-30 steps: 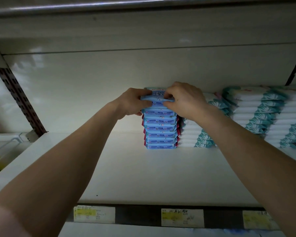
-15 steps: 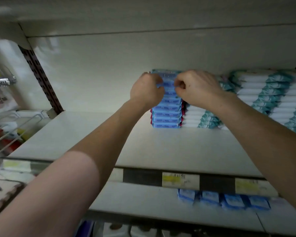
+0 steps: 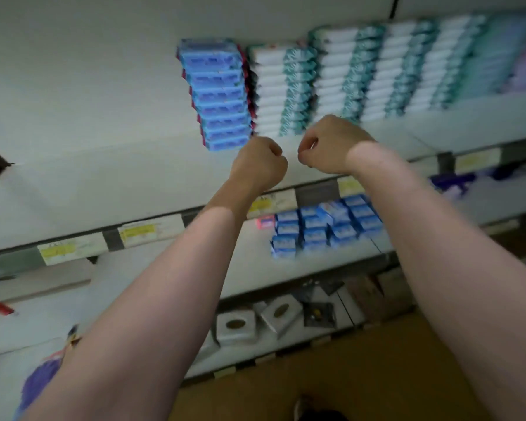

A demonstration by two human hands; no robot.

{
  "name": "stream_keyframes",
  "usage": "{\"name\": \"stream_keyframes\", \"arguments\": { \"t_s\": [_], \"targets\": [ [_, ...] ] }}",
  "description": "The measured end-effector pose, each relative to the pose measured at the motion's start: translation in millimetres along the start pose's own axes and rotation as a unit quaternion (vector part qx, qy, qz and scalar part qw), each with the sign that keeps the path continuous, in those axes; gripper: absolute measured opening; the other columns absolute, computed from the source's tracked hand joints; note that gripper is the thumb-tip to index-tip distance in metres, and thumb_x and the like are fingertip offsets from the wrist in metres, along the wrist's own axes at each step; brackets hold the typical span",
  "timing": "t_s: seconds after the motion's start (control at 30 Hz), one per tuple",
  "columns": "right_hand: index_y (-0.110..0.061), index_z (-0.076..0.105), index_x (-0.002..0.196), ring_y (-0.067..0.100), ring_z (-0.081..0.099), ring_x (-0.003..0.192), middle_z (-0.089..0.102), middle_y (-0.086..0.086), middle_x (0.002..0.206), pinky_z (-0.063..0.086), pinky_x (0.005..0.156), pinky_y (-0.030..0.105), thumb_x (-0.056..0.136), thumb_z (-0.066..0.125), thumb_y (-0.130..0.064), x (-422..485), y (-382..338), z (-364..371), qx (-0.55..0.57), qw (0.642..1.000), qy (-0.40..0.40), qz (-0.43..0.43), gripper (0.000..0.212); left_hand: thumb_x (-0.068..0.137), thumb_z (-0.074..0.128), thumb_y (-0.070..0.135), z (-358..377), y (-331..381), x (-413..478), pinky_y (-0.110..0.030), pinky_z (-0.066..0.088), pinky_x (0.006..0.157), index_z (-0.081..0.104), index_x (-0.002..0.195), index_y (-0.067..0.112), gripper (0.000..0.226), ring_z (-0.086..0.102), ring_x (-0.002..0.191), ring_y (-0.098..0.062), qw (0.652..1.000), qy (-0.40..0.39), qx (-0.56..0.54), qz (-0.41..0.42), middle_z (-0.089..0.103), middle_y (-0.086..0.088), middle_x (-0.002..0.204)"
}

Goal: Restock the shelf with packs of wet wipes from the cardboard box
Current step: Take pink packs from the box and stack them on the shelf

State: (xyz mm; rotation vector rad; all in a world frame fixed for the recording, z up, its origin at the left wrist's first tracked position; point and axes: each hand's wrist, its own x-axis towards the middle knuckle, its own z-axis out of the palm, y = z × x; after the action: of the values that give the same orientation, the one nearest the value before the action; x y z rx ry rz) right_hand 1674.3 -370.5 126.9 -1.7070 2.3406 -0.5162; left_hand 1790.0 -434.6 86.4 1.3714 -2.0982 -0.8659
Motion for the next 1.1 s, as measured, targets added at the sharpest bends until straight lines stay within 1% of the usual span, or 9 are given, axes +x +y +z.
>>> {"name": "stream_keyframes", "arguments": {
  "t_s": [0.07, 0.23, 0.37, 0.43, 0.57, 0.63, 0.8, 0.93, 1.1],
  "targets": [
    [-0.018, 0.068, 0.102, 0.024, 0.06, 0.101, 0.065, 0.004, 0.112, 0.047, 0.081, 0.028, 0.089, 0.058, -0.023, -25, 6, 3, 0.008, 0.998, 0.017, 0.059, 0.017, 0.084, 0.056, 0.012, 8, 1, -15, -0.04, 0.055, 0.085, 0.066, 0.102, 0.017, 0.021, 0.066, 0.095, -0.033, 0.999, -0.031, -0.026, 0.012, 0.068, -0.016, 0.096],
    [-0.016, 0.072, 0.095, 0.028, 0.062, 0.097, 0.067, 0.011, 0.097, 0.047, 0.076, 0.029, 0.084, 0.056, -0.018, -113, 19, 17, 0.034, 0.983, 0.075, 0.165, 0.02, 0.085, 0.057, 0.016, 35, 9, -73, -0.041, 0.055, 0.089, 0.061, 0.107, 0.019, 0.023, 0.065, 0.103, -0.03, 0.991, -0.104, -0.084, -0.008, 0.066, -0.014, 0.113],
    [-0.018, 0.07, 0.081, 0.026, 0.064, 0.096, 0.071, 0.01, 0.095, 0.053, 0.086, 0.036, 0.082, 0.057, -0.019, -187, 28, 27, 0.082, 0.96, 0.11, 0.242, 0.013, 0.086, 0.053, 0.015, 67, 16, -137, -0.036, 0.055, 0.081, 0.044, 0.137, 0.015, 0.051, 0.066, 0.096, -0.026, 0.976, -0.174, -0.128, 0.001, 0.061, -0.012, 0.124],
    [-0.019, 0.071, 0.084, 0.025, 0.064, 0.097, 0.071, 0.008, 0.096, 0.052, 0.086, 0.035, 0.082, 0.057, -0.02, -221, 34, 32, 0.089, 0.949, 0.127, 0.274, 0.014, 0.087, 0.055, 0.018, 80, 18, -167, -0.041, 0.055, 0.086, 0.037, 0.141, 0.018, 0.057, 0.064, 0.099, -0.024, 0.97, -0.197, -0.139, 0.004, 0.059, -0.009, 0.124],
    [-0.023, 0.073, 0.096, 0.026, 0.063, 0.1, 0.069, 0.006, 0.104, 0.053, 0.088, 0.04, 0.086, 0.058, -0.034, -289, 46, 35, 0.1, 0.921, 0.169, 0.337, 0.021, 0.089, 0.056, 0.017, 106, 34, -226, -0.042, 0.054, 0.089, 0.032, 0.144, 0.023, 0.06, 0.062, 0.105, -0.025, 0.956, -0.254, -0.148, 0.006, 0.055, -0.008, 0.128],
    [-0.025, 0.072, 0.101, 0.022, 0.063, 0.097, 0.069, 0.002, 0.103, 0.054, 0.085, 0.042, 0.086, 0.059, -0.031, -317, 53, 39, 0.112, 0.911, 0.173, 0.356, 0.02, 0.089, 0.057, 0.018, 115, 40, -249, -0.042, 0.055, 0.086, 0.031, 0.144, 0.026, 0.061, 0.064, 0.1, -0.023, 0.952, -0.267, -0.151, 0.002, 0.057, -0.008, 0.125],
    [-0.027, 0.07, 0.097, 0.018, 0.063, 0.088, 0.068, -0.002, 0.094, 0.055, 0.077, 0.036, 0.09, 0.059, -0.03, -393, 78, 40, 0.141, 0.878, 0.187, 0.417, 0.014, 0.085, 0.056, 0.022, 135, 67, -314, -0.046, 0.054, 0.089, 0.03, 0.144, 0.026, 0.065, 0.063, 0.107, -0.029, 0.935, -0.324, -0.134, 0.049, 0.059, -0.01, 0.126],
    [-0.025, 0.07, 0.097, 0.016, 0.064, 0.085, 0.068, -0.002, 0.092, 0.055, 0.076, 0.033, 0.09, 0.058, -0.03, -458, 100, 36, 0.159, 0.852, 0.209, 0.454, 0.015, 0.092, 0.054, 0.018, 162, 92, -370, -0.042, 0.055, 0.088, 0.029, 0.146, 0.022, 0.06, 0.061, 0.104, -0.024, 0.925, -0.353, -0.111, 0.088, 0.051, -0.006, 0.134],
    [-0.024, 0.07, 0.1, 0.018, 0.065, 0.091, 0.07, -0.002, 0.094, 0.054, 0.086, 0.038, 0.089, 0.059, -0.031, -559, 137, 27, 0.173, 0.813, 0.214, 0.513, 0.017, 0.091, 0.058, 0.019, 205, 125, -462, -0.041, 0.053, 0.092, 0.032, 0.145, 0.024, 0.061, 0.058, 0.114, -0.025, 0.905, -0.408, -0.087, 0.089, 0.046, -0.005, 0.14]
  ]
}}
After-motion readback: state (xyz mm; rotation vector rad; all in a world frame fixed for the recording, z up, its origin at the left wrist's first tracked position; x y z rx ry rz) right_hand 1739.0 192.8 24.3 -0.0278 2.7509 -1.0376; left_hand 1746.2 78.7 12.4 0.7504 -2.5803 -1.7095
